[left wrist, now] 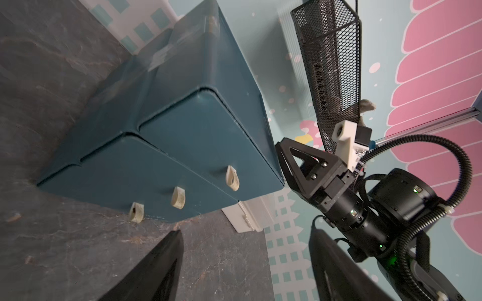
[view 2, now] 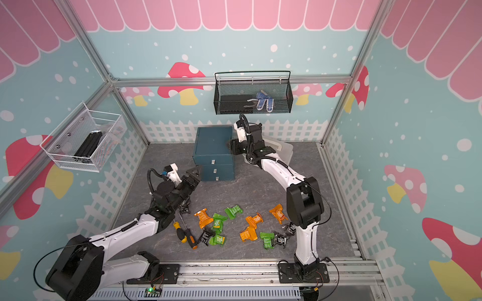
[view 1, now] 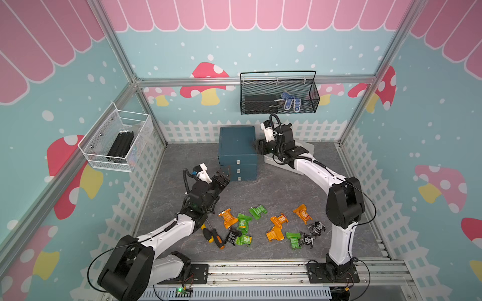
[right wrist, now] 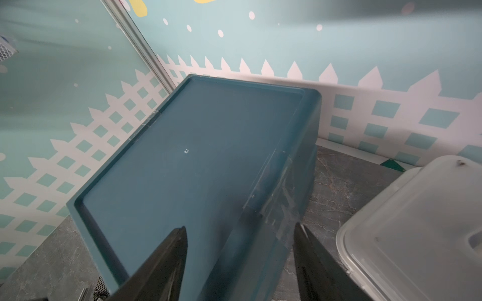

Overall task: Place the cookies into the drawer by color
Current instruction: Open the drawer in the storage box.

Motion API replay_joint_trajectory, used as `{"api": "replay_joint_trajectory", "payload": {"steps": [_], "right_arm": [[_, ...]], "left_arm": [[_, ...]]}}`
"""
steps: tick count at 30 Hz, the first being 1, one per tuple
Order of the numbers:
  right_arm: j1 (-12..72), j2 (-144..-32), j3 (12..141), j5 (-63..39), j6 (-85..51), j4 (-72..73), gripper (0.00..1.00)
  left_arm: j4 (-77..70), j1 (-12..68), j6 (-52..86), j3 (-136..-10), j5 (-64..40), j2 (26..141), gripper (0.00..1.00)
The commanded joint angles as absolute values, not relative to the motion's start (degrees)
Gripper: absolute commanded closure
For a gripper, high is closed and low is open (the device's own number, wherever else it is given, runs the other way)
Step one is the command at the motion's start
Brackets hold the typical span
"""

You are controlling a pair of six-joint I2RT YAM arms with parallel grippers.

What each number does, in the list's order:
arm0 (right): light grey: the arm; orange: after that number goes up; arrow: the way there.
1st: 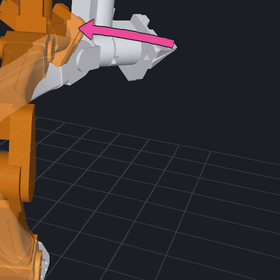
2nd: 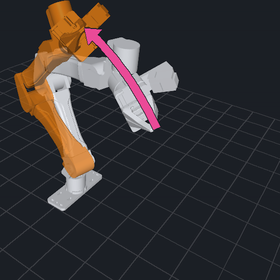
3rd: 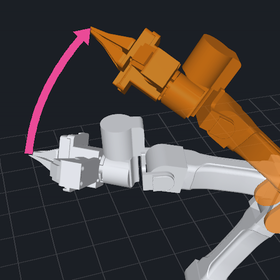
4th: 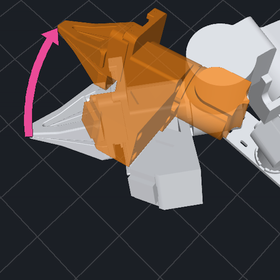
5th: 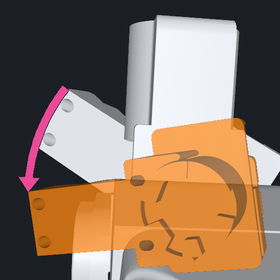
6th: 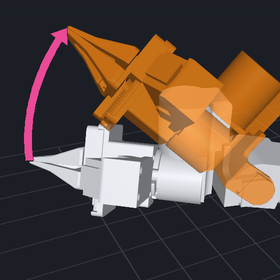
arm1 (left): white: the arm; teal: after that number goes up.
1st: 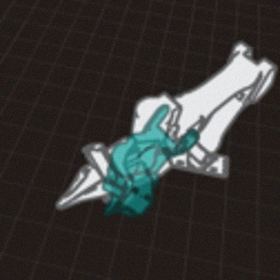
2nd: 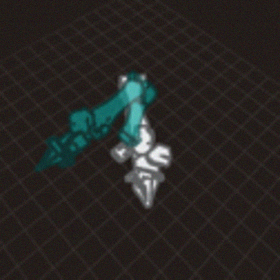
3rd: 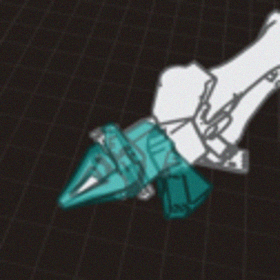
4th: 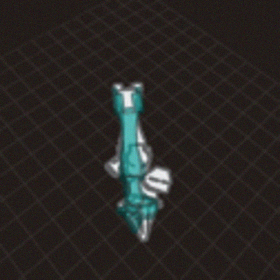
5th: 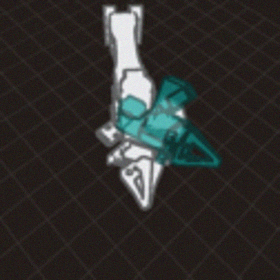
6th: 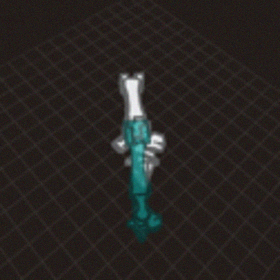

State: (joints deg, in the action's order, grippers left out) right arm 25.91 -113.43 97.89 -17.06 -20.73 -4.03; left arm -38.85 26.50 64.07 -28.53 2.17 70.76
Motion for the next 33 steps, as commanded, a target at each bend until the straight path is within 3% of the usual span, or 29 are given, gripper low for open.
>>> {"api": "replay_joint_trajectory", "payload": {"steps": [1, 8, 16, 24, 28, 33], "right_arm": [[26.19, -115.27, 100.55, -19.12, -21.06, -6.34, 0.34], [26.19, -116.46, 101.34, -19.31, -19.70, -7.82, 0.35], [26.29, -115.76, 99.67, -19.47, -19.25, -7.37, 0.35], [26.28, -116.57, 99.79, -20.03, -18.98, -7.02, 0.35], [26.28, -117.19, 100.18, -20.35, -18.91, -7.03, 0.35], [26.27, -118.03, 100.89, -19.27, -18.89, -7.58, 0.35]], "left_arm": [[-49.16, 27.99, 71.48, -29.53, 6.18, 75.25, 0.26], [-58.42, 28.21, 74.35, -33.73, 6.63, 88.56, 0.33], [-65.51, 28.56, 74.45, -37.44, 7.22, 96.06, 0.43], [-63.01, 27.53, 73.45, -39.82, 7.47, 98.00, 0.70], [-63.79, 26.76, 73.39, -41.32, 5.22, 100.07, 0.79], [-61.09, 25.16, 72.41, -44.58, -0.95, 102.23, 0.98]]}}
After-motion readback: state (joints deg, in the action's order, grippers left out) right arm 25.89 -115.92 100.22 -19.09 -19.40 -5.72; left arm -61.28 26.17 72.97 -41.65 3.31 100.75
